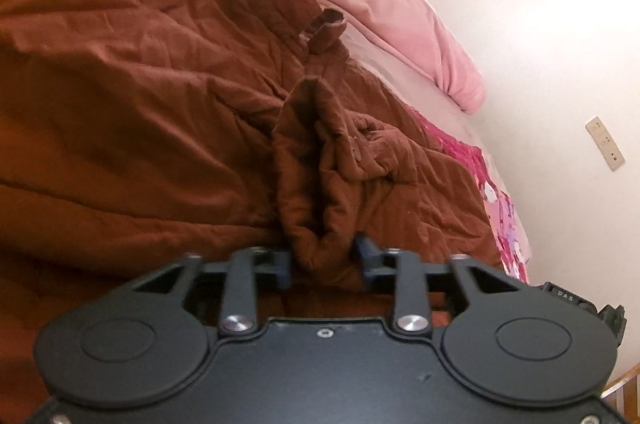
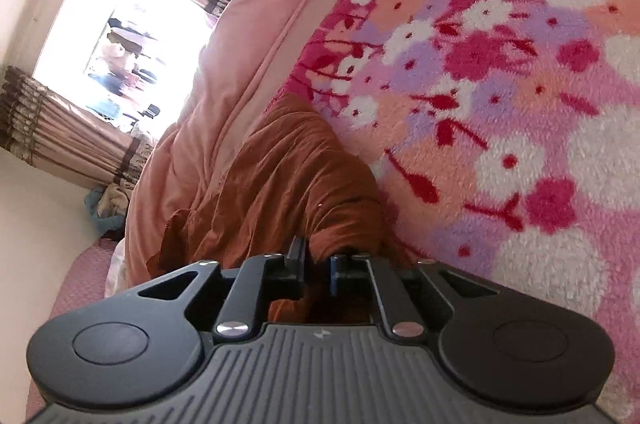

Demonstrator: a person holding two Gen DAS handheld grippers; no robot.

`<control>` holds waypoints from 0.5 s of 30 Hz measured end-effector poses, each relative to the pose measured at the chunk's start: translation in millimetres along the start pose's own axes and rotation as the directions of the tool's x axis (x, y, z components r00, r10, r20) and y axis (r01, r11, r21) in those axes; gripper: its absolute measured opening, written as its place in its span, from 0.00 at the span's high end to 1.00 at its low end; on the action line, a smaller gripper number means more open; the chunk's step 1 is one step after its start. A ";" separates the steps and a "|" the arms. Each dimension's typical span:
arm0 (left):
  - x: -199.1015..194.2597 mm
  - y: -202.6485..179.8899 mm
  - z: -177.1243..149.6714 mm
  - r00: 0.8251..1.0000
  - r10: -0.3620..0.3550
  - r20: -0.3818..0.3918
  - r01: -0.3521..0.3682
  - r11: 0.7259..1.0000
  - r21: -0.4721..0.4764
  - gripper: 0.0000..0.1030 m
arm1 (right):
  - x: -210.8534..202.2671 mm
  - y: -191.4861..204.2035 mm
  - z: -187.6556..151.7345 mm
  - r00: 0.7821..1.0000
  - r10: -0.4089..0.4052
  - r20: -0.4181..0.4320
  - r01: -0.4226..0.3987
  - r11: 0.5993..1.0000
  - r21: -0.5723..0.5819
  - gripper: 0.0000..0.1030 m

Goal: Fold large clothes

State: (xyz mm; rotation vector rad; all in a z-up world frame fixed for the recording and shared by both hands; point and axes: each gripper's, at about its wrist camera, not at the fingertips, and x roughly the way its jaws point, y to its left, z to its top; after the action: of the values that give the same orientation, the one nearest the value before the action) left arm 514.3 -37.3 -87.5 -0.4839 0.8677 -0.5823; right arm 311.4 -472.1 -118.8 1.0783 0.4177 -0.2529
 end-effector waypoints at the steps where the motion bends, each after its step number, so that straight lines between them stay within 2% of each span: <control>1: -9.9 -3.5 2.5 1.000 0.025 0.014 -0.026 0.999 0.024 0.51 | -3.6 1.8 1.4 1.000 -0.002 -0.004 0.002 1.000 0.002 0.76; 3: -31.1 -7.6 5.6 0.996 0.063 0.060 -0.069 0.993 0.094 0.49 | -13.7 11.2 5.0 0.999 -0.034 -0.019 0.034 0.999 -0.019 0.67; 6: -61.3 -19.5 10.9 0.985 0.087 0.150 -0.115 0.975 0.188 0.45 | -32.3 35.1 9.3 0.992 -0.127 -0.020 0.123 0.982 -0.142 0.63; 7: -67.0 -24.5 15.0 0.980 0.088 0.179 -0.124 0.972 0.199 0.44 | -37.1 44.5 10.5 0.989 -0.145 -0.004 0.141 0.971 -0.191 0.63; 9: -70.2 -31.3 21.8 0.976 0.073 0.204 -0.115 0.972 0.205 0.43 | -49.1 65.9 11.7 0.980 -0.171 0.101 0.193 0.944 -0.269 0.50; 11: -62.5 -37.2 27.7 0.978 0.042 0.206 -0.085 0.976 0.201 0.43 | -52.0 85.1 11.5 0.968 -0.148 0.205 0.213 0.916 -0.340 0.48; 12: -53.7 -39.9 30.2 0.980 0.032 0.198 -0.073 0.977 0.201 0.43 | -48.4 93.1 11.9 0.966 -0.122 0.226 0.201 0.907 -0.370 0.48; 14: -35.5 -42.5 33.7 0.983 0.023 0.179 -0.059 0.979 0.195 0.43 | -31.4 103.8 12.8 0.977 -0.055 0.206 0.138 0.902 -0.410 0.48; 15: -27.0 -42.2 33.9 0.985 0.024 0.168 -0.056 0.980 0.189 0.43 | -17.6 108.1 12.5 0.984 -0.027 0.175 0.102 0.894 -0.436 0.53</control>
State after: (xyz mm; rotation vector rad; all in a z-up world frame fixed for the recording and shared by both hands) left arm 516.5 -45.8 -27.6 -0.3321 0.6541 -0.5740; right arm 341.2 -434.1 -19.7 0.5889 0.3408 -0.2868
